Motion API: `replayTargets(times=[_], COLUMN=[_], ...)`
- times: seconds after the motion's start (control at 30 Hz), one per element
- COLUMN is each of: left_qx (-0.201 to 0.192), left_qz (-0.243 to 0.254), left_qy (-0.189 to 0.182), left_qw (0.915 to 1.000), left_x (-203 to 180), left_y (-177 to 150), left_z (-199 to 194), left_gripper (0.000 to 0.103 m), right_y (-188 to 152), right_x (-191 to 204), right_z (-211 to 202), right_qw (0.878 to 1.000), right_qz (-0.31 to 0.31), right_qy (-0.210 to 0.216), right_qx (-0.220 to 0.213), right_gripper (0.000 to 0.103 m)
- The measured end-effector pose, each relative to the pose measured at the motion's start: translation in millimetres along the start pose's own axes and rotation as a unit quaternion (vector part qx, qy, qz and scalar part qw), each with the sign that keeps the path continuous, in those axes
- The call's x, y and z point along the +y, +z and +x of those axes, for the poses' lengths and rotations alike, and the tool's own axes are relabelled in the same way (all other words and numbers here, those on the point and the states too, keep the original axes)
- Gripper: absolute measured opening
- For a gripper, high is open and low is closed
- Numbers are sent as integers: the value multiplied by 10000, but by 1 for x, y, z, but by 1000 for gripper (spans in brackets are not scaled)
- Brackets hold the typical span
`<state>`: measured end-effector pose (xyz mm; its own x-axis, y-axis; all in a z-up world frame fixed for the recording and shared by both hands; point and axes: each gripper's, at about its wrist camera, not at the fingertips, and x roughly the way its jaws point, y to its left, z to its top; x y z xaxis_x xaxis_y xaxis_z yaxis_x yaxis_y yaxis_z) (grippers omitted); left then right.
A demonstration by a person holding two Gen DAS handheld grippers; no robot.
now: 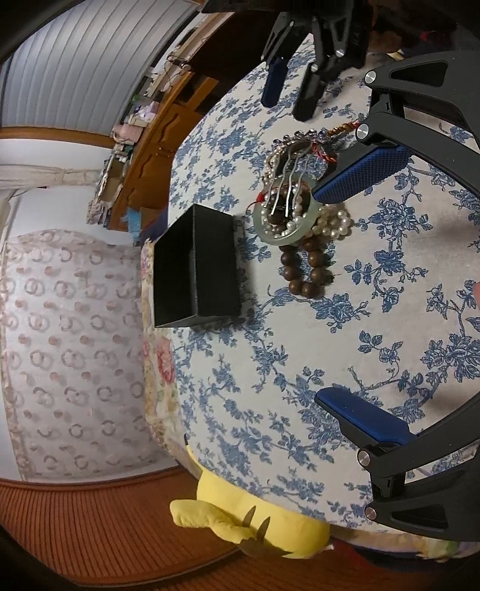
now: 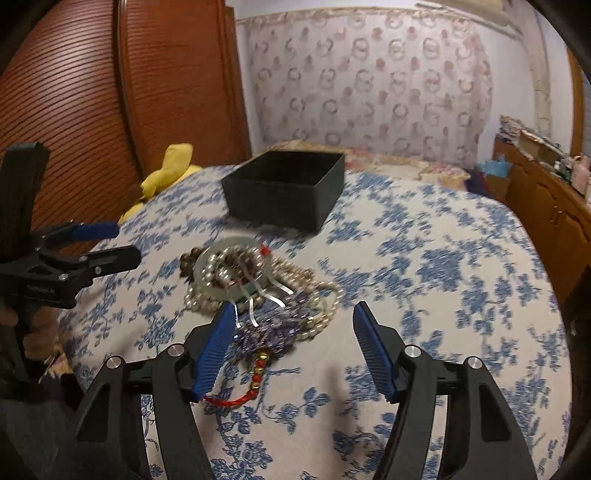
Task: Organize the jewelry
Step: 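Lower the right tool to the purple crystal hairpin and grasp it, then grasp the jade bangle with the left tool while the right tool lifts the hairpin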
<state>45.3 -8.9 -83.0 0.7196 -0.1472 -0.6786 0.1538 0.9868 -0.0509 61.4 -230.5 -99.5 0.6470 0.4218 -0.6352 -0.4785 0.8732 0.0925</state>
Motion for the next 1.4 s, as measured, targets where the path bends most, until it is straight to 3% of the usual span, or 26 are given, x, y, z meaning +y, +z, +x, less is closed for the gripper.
replayTargets(times=[0.1,0.23,0.57,0.6,0.73,1.07,1.4], left_qx=[80,186,292,301,342,416,407], left_qz=[-4,-12,-47,-52,-48,68,465], left_qy=[-41,-49,-91,-101,-126,-234,-642], left_qw=[10000,9998,9995,9995,9993,9988,9960], left_x=[1,3,7,7,6,-3,-31], left_y=[-2,-4,-7,-8,-8,-7,13], left_z=[5,12,19,19,22,27,40], left_gripper=[97,97,97,97,97,97,96], right_y=[0,3,8,9,10,8,0], right_x=[4,8,9,8,8,-8,-38], right_z=[8,21,49,49,48,17,1], right_qw=[9998,9991,9956,9955,9952,9983,9992], right_qz=[-66,-189,-378,-382,-416,-289,-68], right_qy=[134,228,341,358,415,220,-163], right_qx=[144,313,787,786,783,458,344], right_gripper=[68,81,81,81,61,60,60])
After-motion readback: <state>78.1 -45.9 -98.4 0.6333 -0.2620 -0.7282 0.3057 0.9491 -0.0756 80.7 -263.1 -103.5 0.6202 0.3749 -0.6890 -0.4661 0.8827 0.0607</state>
